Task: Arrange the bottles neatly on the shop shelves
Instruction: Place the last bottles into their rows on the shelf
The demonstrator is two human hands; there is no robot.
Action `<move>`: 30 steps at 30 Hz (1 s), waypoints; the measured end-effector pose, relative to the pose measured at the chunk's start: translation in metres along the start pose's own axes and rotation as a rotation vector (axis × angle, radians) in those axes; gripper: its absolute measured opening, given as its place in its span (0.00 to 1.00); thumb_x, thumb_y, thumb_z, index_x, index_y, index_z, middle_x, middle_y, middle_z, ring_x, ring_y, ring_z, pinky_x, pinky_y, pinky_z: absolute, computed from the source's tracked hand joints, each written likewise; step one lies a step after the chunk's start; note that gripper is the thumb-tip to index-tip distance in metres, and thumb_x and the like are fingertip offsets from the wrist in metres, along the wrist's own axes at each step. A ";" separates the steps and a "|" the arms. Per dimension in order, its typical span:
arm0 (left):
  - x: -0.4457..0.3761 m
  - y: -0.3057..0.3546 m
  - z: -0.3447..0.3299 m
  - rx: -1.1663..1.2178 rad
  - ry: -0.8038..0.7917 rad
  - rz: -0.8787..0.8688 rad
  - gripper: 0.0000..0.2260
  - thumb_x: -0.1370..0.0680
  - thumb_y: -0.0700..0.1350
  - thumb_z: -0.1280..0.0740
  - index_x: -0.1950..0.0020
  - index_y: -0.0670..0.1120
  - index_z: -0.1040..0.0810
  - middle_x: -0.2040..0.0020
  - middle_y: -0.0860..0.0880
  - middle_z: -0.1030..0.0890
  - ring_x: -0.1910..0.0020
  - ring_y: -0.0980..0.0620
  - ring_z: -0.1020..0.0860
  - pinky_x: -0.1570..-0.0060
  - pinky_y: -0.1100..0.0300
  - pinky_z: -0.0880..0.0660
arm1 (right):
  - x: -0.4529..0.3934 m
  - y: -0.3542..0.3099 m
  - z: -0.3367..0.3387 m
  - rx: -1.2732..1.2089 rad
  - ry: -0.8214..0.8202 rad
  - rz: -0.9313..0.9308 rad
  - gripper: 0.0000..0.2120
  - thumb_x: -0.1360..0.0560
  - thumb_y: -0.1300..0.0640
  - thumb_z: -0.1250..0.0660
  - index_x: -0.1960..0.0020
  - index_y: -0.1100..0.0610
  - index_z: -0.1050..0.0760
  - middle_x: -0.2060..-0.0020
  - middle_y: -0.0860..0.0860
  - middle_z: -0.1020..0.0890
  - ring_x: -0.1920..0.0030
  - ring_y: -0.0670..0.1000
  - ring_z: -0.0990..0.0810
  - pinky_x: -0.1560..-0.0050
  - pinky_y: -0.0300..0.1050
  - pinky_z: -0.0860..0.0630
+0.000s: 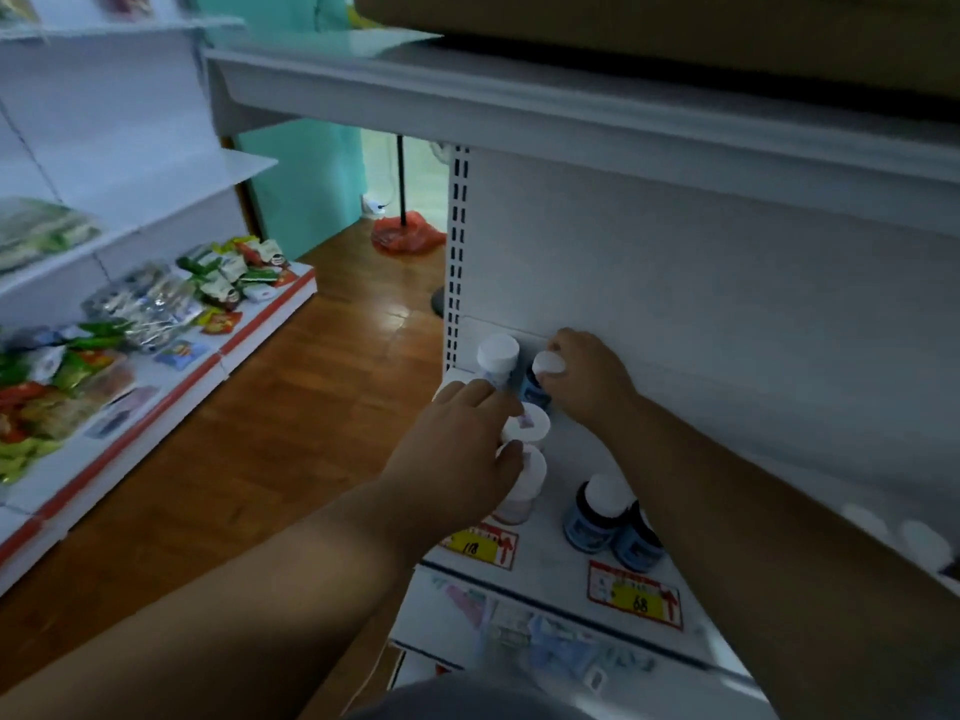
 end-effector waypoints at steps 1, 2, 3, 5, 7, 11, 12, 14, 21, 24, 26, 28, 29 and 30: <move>-0.001 -0.002 -0.002 0.011 -0.013 -0.028 0.16 0.23 0.50 0.35 0.35 0.50 0.25 0.40 0.52 0.25 0.40 0.51 0.29 0.41 0.59 0.32 | 0.007 0.005 0.006 -0.027 0.026 -0.041 0.12 0.29 0.52 0.34 0.49 0.57 0.27 0.51 0.56 0.24 0.55 0.57 0.24 0.57 0.45 0.29; -0.003 -0.004 -0.005 0.017 -0.031 -0.064 0.16 0.23 0.50 0.35 0.36 0.50 0.25 0.41 0.51 0.24 0.41 0.50 0.29 0.41 0.58 0.32 | 0.016 0.010 0.016 -0.048 0.062 -0.072 0.12 0.29 0.51 0.34 0.49 0.57 0.27 0.51 0.57 0.24 0.55 0.56 0.24 0.58 0.44 0.30; -0.004 -0.003 -0.009 0.026 -0.057 -0.108 0.17 0.23 0.50 0.36 0.36 0.49 0.25 0.41 0.50 0.24 0.41 0.49 0.29 0.41 0.57 0.31 | 0.029 0.015 0.028 -0.065 0.096 -0.112 0.13 0.28 0.51 0.33 0.48 0.58 0.26 0.50 0.56 0.25 0.55 0.55 0.25 0.58 0.43 0.32; -0.006 0.007 -0.021 0.053 -0.125 -0.205 0.17 0.24 0.50 0.37 0.36 0.47 0.25 0.41 0.48 0.24 0.42 0.47 0.28 0.41 0.54 0.30 | 0.058 0.029 0.056 -0.069 0.168 -0.179 0.14 0.26 0.52 0.33 0.47 0.61 0.26 0.51 0.54 0.27 0.53 0.52 0.27 0.58 0.39 0.35; -0.008 0.024 -0.034 0.074 -0.162 -0.303 0.19 0.25 0.50 0.38 0.36 0.46 0.25 0.42 0.47 0.23 0.43 0.46 0.27 0.42 0.52 0.29 | 0.093 0.040 0.085 -0.026 0.217 -0.222 0.11 0.25 0.54 0.32 0.49 0.62 0.26 0.54 0.53 0.27 0.52 0.51 0.28 0.60 0.38 0.37; -0.008 0.067 -0.054 0.118 -0.168 -0.449 0.21 0.27 0.51 0.36 0.37 0.45 0.25 0.44 0.46 0.23 0.46 0.46 0.26 0.45 0.52 0.28 | 0.155 0.054 0.112 0.047 0.253 -0.324 0.12 0.28 0.54 0.30 0.50 0.60 0.26 0.56 0.52 0.24 0.57 0.51 0.27 0.61 0.41 0.35; -0.009 0.076 -0.060 0.102 -0.170 -0.470 0.22 0.28 0.51 0.36 0.36 0.45 0.25 0.43 0.45 0.24 0.46 0.45 0.26 0.45 0.51 0.28 | 0.164 0.056 0.112 0.069 0.226 -0.342 0.13 0.29 0.54 0.30 0.48 0.59 0.26 0.56 0.52 0.23 0.56 0.52 0.26 0.60 0.42 0.34; -0.012 0.090 -0.071 0.015 -0.200 -0.484 0.24 0.27 0.54 0.36 0.34 0.45 0.28 0.41 0.45 0.26 0.43 0.43 0.27 0.43 0.49 0.28 | 0.177 0.060 0.108 0.116 0.145 -0.378 0.15 0.29 0.53 0.30 0.45 0.59 0.27 0.54 0.52 0.24 0.54 0.53 0.26 0.57 0.44 0.32; -0.024 0.101 -0.107 -0.320 -0.408 -0.342 0.26 0.23 0.60 0.39 0.30 0.47 0.39 0.37 0.45 0.27 0.40 0.43 0.29 0.43 0.50 0.33 | 0.193 0.069 0.066 0.114 -0.147 -0.387 0.19 0.26 0.55 0.33 0.38 0.60 0.30 0.42 0.56 0.25 0.45 0.54 0.25 0.47 0.46 0.28; -0.023 0.103 -0.110 -0.353 -0.380 -0.313 0.24 0.23 0.59 0.39 0.33 0.47 0.38 0.39 0.45 0.25 0.41 0.43 0.28 0.45 0.51 0.32 | 0.192 0.075 0.063 0.087 -0.167 -0.365 0.22 0.25 0.54 0.33 0.34 0.59 0.32 0.39 0.56 0.27 0.41 0.55 0.26 0.41 0.49 0.29; -0.024 0.104 -0.111 -0.352 -0.368 -0.300 0.24 0.23 0.59 0.38 0.33 0.47 0.38 0.40 0.45 0.25 0.42 0.44 0.28 0.45 0.51 0.32 | 0.190 0.077 0.064 0.094 -0.185 -0.336 0.22 0.25 0.54 0.33 0.34 0.59 0.32 0.39 0.56 0.27 0.41 0.55 0.26 0.42 0.48 0.29; -0.024 0.103 -0.113 -0.352 -0.363 -0.291 0.25 0.23 0.60 0.39 0.32 0.47 0.38 0.40 0.45 0.25 0.42 0.44 0.28 0.45 0.51 0.32 | 0.188 0.078 0.064 0.110 -0.197 -0.305 0.21 0.25 0.55 0.33 0.35 0.59 0.32 0.40 0.56 0.27 0.42 0.55 0.26 0.43 0.47 0.28; -0.024 0.103 -0.113 -0.348 -0.367 -0.282 0.26 0.23 0.60 0.39 0.32 0.47 0.38 0.39 0.46 0.25 0.42 0.44 0.28 0.45 0.51 0.32 | 0.188 0.078 0.064 0.118 -0.200 -0.292 0.21 0.25 0.55 0.34 0.35 0.59 0.32 0.40 0.56 0.27 0.42 0.56 0.26 0.43 0.47 0.28; -0.024 0.102 -0.114 -0.345 -0.367 -0.275 0.27 0.23 0.61 0.39 0.31 0.47 0.38 0.39 0.46 0.25 0.41 0.44 0.28 0.44 0.51 0.32 | 0.187 0.078 0.063 0.123 -0.203 -0.281 0.20 0.24 0.55 0.34 0.35 0.60 0.32 0.40 0.57 0.28 0.42 0.56 0.26 0.43 0.47 0.28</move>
Point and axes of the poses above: each hand's wrist, its own x-axis away from the middle knuckle, its own z-axis out of the back of the hand, y = z × x, the point moved 3 cm from there along -x, towards the middle knuckle
